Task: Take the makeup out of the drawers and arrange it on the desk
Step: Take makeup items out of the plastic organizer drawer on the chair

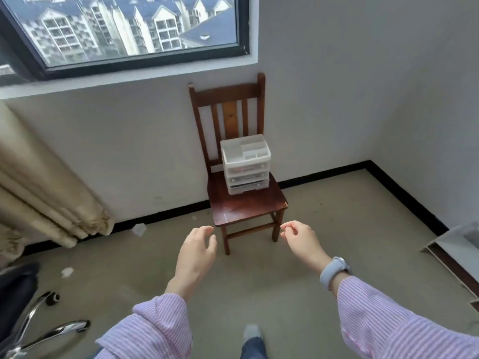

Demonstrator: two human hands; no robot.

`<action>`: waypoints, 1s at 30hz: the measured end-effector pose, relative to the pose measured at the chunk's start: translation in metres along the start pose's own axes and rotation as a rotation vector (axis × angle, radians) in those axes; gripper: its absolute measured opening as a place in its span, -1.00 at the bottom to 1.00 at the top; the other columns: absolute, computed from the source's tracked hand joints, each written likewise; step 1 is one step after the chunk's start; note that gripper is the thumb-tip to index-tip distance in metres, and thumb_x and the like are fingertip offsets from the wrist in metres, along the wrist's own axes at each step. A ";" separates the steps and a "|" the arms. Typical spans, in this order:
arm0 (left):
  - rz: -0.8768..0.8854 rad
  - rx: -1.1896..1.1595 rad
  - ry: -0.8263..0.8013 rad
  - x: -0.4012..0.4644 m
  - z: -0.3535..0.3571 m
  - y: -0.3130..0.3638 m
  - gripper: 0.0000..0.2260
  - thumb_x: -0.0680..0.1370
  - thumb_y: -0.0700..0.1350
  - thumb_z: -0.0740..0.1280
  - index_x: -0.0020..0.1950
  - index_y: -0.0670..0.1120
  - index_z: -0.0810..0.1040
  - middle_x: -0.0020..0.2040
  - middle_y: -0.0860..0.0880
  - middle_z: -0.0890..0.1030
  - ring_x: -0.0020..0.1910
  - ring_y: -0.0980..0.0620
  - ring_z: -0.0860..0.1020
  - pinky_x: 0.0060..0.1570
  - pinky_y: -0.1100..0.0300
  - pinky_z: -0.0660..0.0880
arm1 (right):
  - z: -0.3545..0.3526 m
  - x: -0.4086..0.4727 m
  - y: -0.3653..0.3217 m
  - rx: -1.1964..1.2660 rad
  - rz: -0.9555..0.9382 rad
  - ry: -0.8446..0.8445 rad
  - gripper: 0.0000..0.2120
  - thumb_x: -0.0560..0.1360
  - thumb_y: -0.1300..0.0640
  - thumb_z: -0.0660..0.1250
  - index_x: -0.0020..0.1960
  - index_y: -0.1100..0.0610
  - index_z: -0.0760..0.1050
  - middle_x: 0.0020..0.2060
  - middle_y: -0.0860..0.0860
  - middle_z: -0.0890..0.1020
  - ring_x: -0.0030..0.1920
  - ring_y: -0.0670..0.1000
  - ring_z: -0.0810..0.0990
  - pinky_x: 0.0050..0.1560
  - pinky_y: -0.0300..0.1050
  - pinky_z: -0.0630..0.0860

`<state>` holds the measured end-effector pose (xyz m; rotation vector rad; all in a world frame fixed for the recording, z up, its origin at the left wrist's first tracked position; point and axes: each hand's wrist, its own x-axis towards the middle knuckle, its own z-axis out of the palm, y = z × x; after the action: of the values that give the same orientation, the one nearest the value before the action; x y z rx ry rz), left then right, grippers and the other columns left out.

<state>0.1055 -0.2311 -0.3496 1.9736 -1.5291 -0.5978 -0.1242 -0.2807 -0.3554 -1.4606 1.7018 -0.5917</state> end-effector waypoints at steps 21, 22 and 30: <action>-0.054 0.157 -0.017 0.393 0.195 -0.028 -0.56 0.46 -0.30 0.31 0.34 -0.21 0.39 0.38 -0.21 0.34 0.38 -0.19 0.29 0.21 -0.07 0.37 | 0.079 0.446 0.007 0.596 0.500 -0.174 -0.67 0.57 0.34 0.05 0.31 0.23 0.33 0.07 0.13 0.54 0.02 0.07 0.54 0.06 -0.05 0.50; -0.038 0.185 -0.021 0.405 0.204 -0.035 -0.52 0.44 -0.31 0.33 0.35 -0.22 0.38 0.39 -0.23 0.34 0.39 -0.23 0.28 0.17 -0.12 0.39 | 0.086 0.460 0.009 0.714 0.569 -0.191 -0.65 0.57 0.35 0.06 0.35 0.23 0.29 0.12 0.15 0.52 0.07 0.09 0.53 0.08 -0.04 0.48; 0.092 0.473 -0.194 0.459 0.247 -0.082 -0.46 0.45 -0.11 0.14 0.44 -0.13 0.22 0.47 -0.17 0.24 0.47 -0.18 0.08 0.27 -0.27 0.23 | 0.143 0.542 0.018 1.289 0.881 -0.198 -0.74 0.53 0.39 -0.03 -0.04 0.22 0.42 -0.10 0.12 0.52 0.18 0.10 0.46 0.31 0.09 0.32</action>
<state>0.1163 -0.7004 -0.5904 2.2181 -2.0177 -0.4249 -0.0270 -0.7781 -0.5961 0.1514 1.1552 -0.7491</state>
